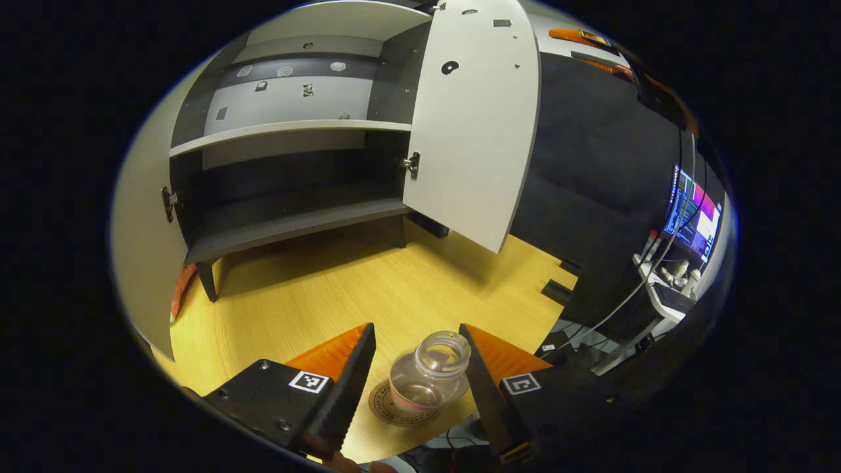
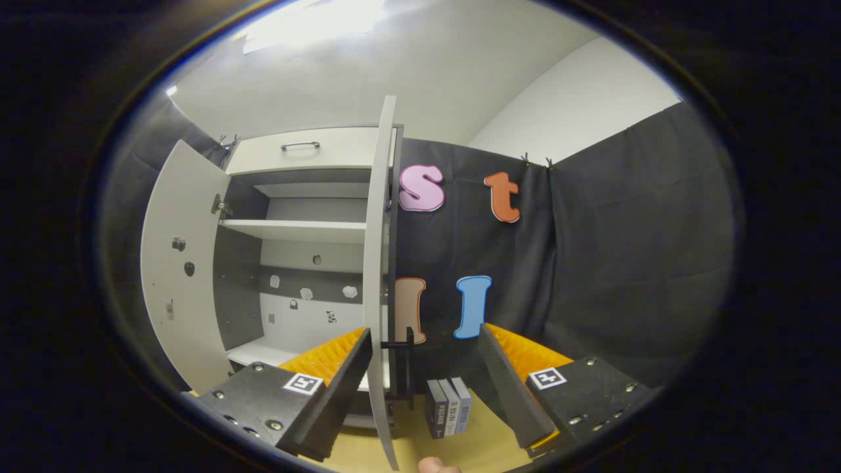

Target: Grasp the bottle in the cabinet with the left hand and place it on the coaster, then close the right door with the right hand and the left door with the left hand.

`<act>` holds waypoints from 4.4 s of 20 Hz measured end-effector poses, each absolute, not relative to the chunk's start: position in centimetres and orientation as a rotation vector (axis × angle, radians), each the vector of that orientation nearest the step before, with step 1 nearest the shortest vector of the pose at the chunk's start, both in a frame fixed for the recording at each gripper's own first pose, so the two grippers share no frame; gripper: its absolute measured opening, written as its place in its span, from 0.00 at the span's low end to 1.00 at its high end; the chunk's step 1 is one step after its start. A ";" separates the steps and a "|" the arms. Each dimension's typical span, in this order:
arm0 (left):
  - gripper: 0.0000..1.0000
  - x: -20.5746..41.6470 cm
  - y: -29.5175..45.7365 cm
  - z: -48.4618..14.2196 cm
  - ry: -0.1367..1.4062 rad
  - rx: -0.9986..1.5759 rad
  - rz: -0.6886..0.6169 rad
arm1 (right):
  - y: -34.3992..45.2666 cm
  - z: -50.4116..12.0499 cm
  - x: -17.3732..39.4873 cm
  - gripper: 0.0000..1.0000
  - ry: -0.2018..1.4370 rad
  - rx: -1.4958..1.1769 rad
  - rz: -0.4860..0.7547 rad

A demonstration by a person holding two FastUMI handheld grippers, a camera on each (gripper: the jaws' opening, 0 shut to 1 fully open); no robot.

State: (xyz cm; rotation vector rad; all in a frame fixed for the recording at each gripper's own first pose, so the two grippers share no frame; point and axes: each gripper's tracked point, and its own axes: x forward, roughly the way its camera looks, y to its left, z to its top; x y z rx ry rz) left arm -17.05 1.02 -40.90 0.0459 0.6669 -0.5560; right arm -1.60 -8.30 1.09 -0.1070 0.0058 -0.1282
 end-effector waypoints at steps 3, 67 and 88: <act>0.81 -16.3 0.7 -39.4 0.635 0.033 -0.557 | -8.3 0.7 -1.3 0.93 0.008 -0.113 -0.130; 0.98 -7.2 9.5 -14.2 0.157 0.056 -0.050 | -4.5 -5.7 1.2 0.96 0.138 -0.094 -0.010; 0.97 -11.4 17.0 -12.7 0.116 0.064 0.168 | 4.6 -7.4 4.5 0.96 0.153 -0.074 0.199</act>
